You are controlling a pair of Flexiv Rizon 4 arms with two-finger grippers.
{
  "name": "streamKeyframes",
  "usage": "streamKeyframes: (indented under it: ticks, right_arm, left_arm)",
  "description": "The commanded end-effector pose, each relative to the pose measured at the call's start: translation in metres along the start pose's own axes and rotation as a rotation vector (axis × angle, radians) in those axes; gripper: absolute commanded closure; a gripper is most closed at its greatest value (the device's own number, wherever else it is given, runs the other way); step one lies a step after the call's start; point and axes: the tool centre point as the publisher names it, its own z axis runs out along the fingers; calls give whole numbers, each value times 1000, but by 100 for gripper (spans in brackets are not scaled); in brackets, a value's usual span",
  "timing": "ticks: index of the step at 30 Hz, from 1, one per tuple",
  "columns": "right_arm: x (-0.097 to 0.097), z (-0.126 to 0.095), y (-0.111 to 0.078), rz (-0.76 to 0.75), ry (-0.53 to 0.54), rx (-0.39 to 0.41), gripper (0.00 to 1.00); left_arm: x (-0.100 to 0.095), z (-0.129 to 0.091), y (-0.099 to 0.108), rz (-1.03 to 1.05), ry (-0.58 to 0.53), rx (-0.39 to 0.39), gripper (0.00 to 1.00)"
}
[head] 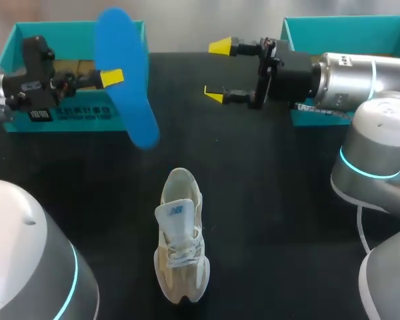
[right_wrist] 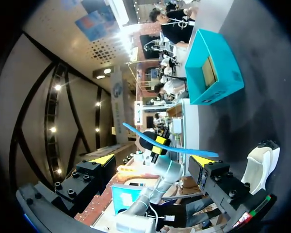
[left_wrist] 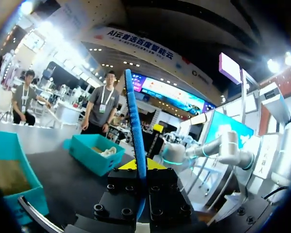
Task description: Take the shoe out of the shoebox, open the shoe tongue, remove and reinsert the insole, then place the shoe into the shoebox
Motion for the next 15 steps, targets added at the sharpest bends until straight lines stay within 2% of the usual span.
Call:
streamKeyframes:
  ticks: [1,12,15]
  right_arm:
    - [0,2,0,1,-3,-2,0]
    - [0,2,0,1,-3,-2,0]
    - [0,2,0,1,-3,-2,0]
  left_arm:
    - [-2,-5,1,681,90,55,100]
    - [-2,-5,1,681,90,55,100]
    - [6,-2,1,860,124,43,100]
